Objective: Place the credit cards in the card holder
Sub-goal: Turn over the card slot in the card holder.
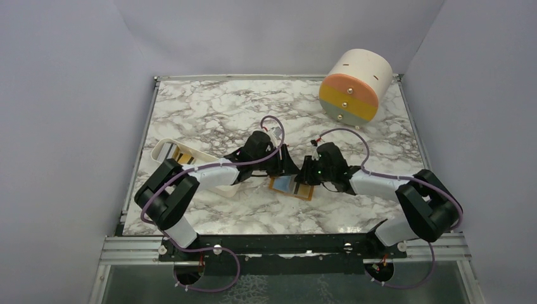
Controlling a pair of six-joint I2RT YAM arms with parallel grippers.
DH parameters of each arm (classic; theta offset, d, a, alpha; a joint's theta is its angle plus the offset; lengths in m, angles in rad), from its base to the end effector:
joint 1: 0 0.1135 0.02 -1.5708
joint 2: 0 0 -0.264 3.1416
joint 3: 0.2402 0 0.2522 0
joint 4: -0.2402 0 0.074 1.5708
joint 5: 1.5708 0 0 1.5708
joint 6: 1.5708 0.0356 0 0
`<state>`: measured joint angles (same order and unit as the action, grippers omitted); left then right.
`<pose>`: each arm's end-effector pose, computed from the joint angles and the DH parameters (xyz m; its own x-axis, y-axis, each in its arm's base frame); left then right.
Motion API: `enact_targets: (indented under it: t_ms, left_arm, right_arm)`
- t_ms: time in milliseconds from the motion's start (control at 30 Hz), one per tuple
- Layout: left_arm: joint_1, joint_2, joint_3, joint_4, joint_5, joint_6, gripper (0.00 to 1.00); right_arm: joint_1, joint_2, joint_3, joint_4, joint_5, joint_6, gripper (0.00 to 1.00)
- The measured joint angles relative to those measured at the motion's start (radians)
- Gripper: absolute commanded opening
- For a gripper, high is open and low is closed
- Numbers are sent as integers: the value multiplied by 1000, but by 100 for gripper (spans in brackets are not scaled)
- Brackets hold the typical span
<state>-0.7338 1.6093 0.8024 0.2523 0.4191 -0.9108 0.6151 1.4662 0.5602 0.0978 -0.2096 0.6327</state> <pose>0.2380 -0.2341 0.1858 -0.9260 -0.1366 -0.3519 0.2236 0.5525 -0.8030 0.2129 0.1595 0.1416 -0.8794 0.0869 -0.4681 -0.2006 0.8240 0.5298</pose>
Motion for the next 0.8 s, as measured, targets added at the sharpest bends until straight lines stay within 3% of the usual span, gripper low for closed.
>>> enact_targets:
  t_ms: [300, 633, 800]
  left_arm:
    - [-33, 29, 2, 8, 2, -11, 50]
    - [-79, 61, 45, 10, 2, -18, 49]
    - [-88, 68, 54, 8, -2, -12, 50]
  right_arm:
    - [0, -113, -70, -18, 64, -20, 31]
    - [0, -381, -77, -224, 189, -5, 40]
    - [0, -434, -77, -285, 201, 25, 42]
